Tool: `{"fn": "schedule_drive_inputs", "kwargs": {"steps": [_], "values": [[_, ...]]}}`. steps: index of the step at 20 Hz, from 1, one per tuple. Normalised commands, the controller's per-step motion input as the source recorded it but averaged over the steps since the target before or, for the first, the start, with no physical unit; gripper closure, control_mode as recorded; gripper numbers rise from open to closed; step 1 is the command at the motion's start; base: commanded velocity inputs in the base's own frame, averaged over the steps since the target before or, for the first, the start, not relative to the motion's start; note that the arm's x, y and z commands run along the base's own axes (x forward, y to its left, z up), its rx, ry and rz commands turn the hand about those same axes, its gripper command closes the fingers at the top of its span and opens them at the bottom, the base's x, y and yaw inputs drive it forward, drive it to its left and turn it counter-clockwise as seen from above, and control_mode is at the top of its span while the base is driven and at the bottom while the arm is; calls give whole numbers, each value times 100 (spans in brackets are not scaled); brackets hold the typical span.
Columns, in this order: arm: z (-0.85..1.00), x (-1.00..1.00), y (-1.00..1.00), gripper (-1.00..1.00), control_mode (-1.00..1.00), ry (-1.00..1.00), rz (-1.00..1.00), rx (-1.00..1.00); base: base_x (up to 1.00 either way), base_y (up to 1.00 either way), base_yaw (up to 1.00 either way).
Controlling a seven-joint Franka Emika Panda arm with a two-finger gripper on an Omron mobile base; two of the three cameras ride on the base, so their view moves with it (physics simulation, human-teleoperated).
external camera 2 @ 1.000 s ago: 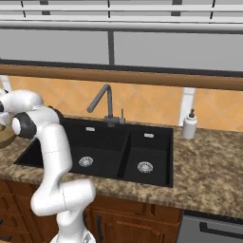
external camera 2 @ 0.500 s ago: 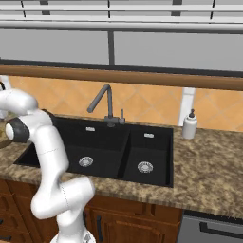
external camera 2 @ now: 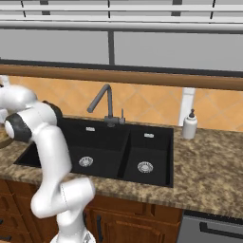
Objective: Pick the onion from the sink and place it in the bowl. Then pick the bowl and place it in the microwave. Then close the microwave door and press the start button.
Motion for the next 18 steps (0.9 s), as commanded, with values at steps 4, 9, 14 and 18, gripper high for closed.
{"fn": "schedule_drive_inputs", "kwargs": {"steps": [4,9,14,18], "values": [[-50,-51,-94,-100,-100,-9,0,44,0,0,0],[-31,31,-36,-100,-100,0,-7,36,0,0,0],[-5,42,6,-100,-100,0,-3,21,0,0,0],[0,47,31,-100,-100,1,0,12,0,0,0]]}}
